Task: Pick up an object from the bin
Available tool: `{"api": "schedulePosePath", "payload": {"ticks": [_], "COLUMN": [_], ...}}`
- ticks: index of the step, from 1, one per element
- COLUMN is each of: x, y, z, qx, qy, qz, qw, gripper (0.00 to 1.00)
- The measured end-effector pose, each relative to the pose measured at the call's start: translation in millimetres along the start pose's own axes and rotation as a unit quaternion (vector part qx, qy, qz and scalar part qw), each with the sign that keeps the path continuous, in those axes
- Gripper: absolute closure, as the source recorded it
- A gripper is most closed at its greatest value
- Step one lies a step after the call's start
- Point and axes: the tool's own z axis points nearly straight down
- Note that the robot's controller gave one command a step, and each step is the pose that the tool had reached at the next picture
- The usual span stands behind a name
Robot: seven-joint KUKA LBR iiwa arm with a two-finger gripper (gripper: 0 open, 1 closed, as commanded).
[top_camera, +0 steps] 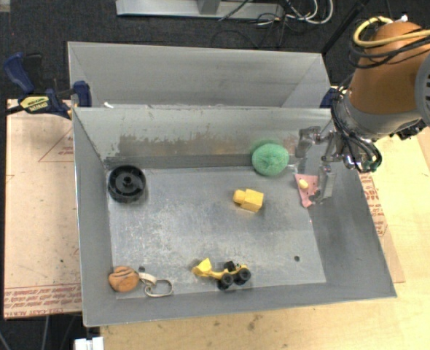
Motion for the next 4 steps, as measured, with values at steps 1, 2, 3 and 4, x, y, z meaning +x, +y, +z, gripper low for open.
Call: {"api": "schedulePosePath", "payload": {"ticks": [1, 2, 3, 4], "x": [-5.7, 12.4, -4.4, -28.2], "y": [20.4, 45.5, 54.1, 60.5], "z": [40.0, 69.3, 98.8, 118.8], "qx": [0.001, -0.001, 0.000, -0.001], "qy": [-0.0038, 0.0031, -0.0023, 0.0047], "qz": [0.022, 0.043, 0.051, 0.066], "qw": [0.9998, 0.9991, 0.9987, 0.9978], "gripper": [0.00, 0.00, 0.00, 0.00]}}
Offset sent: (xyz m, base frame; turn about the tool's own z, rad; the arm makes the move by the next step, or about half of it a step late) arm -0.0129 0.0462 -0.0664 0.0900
